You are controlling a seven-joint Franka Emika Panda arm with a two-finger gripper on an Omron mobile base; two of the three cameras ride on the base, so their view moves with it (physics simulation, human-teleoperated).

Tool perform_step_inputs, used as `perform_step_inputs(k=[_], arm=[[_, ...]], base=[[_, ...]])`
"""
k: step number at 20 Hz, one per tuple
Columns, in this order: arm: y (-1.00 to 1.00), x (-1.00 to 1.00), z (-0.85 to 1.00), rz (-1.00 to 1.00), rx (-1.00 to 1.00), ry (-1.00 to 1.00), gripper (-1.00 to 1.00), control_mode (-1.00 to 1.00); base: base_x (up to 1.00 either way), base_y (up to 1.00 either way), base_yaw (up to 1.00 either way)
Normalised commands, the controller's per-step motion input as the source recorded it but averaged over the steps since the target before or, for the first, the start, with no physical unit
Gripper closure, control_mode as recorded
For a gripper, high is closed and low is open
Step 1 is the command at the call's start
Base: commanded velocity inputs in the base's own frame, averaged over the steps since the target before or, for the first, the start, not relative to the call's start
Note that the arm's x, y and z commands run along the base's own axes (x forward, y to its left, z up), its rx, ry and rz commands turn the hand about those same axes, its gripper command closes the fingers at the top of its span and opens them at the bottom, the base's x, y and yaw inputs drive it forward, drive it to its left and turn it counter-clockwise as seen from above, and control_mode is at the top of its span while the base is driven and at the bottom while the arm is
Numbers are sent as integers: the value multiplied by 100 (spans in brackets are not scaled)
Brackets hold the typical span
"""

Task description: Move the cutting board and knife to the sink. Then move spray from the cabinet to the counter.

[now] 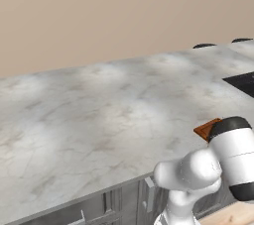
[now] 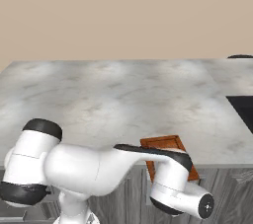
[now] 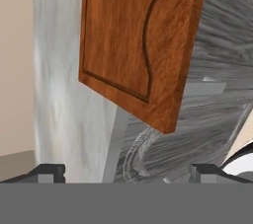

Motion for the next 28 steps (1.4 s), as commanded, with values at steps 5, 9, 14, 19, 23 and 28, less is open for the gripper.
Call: perform_step_inputs(k=[5, 9, 14, 19, 23, 28], arm=[[11, 6, -8, 0, 0, 0, -100, -100], [3, 3, -6, 0, 0, 0, -100, -100], [0, 0, -9, 0, 0, 0, -100, -100], [0, 0, -8, 0, 0, -2, -100, -100], [0, 0, -8, 0, 0, -5, -100, -100], [-1, 0, -21, 0, 0, -3, -100, -100]], base=[[0, 0, 0], [0, 0, 0], [0, 0, 0], [0, 0, 0], [0, 0, 0], [0, 0, 0]])
